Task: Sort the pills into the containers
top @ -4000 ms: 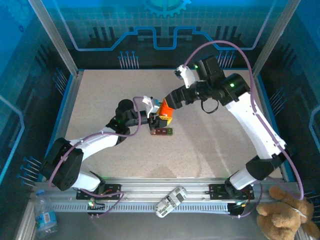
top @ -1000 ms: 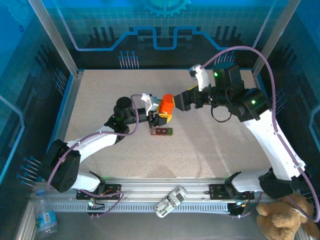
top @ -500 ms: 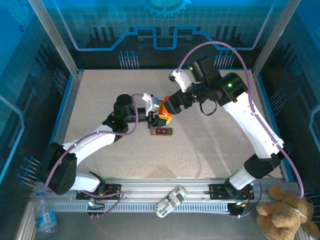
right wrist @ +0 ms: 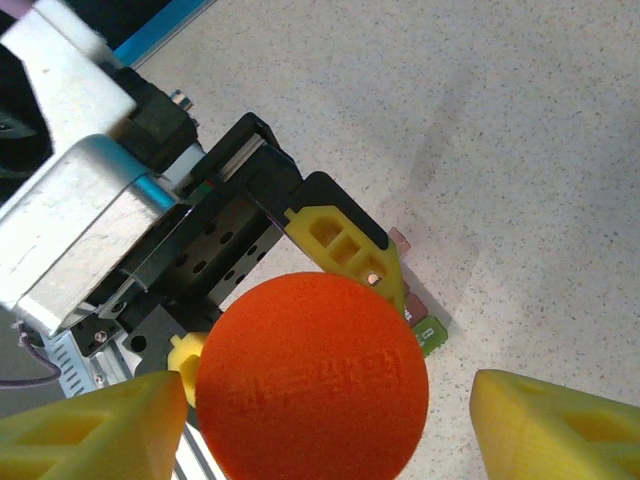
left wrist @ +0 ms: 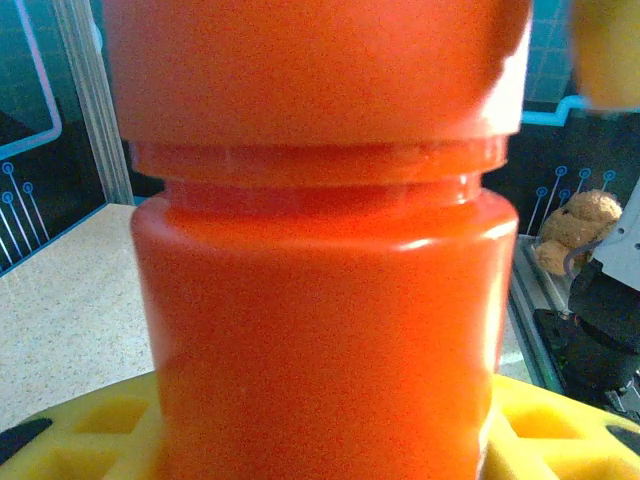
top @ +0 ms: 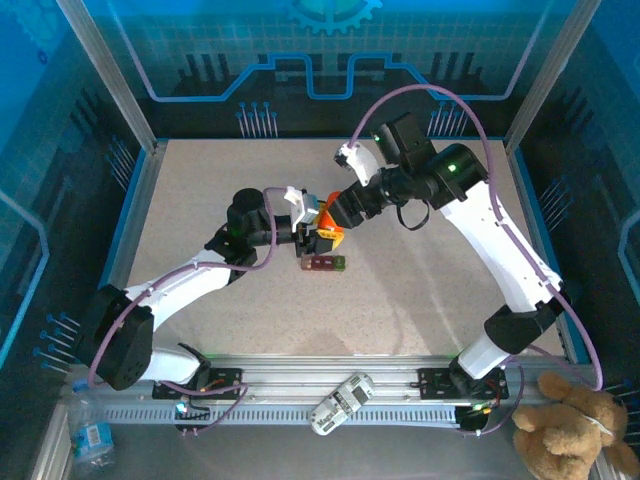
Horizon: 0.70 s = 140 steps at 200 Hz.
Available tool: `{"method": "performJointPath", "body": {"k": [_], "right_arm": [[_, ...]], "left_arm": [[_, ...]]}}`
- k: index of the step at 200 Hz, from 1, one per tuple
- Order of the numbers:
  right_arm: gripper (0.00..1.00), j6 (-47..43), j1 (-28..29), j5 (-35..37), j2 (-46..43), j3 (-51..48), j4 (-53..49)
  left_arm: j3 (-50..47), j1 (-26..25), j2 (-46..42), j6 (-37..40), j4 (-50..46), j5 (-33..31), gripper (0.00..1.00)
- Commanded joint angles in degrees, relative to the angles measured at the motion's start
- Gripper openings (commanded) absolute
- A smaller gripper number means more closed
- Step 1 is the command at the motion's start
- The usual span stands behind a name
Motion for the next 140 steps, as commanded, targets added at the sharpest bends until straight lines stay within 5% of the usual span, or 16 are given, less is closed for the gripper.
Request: {"method": "performJointPath", "body": {"k": [1, 34, 140], "right_arm": [[0.72, -0.16, 0.54, -0.36, 0.71, 2.12, -0.47], [0.64, 0.31, 0.53, -0.3, 0.88, 1.87, 0.13], [0.68, 1.59, 0.04, -0.38, -0.11, 1.54, 1.99]], "left_arm": [[1.3, 0.32, -1.48, -0.88, 2.56, 1.28, 0.0], [1.14, 0.3, -1.28, -1.43, 3.14, 1.34, 0.0], [0.75, 0.3, -1.05, -2.26, 3.94, 1.37, 0.0]]}}
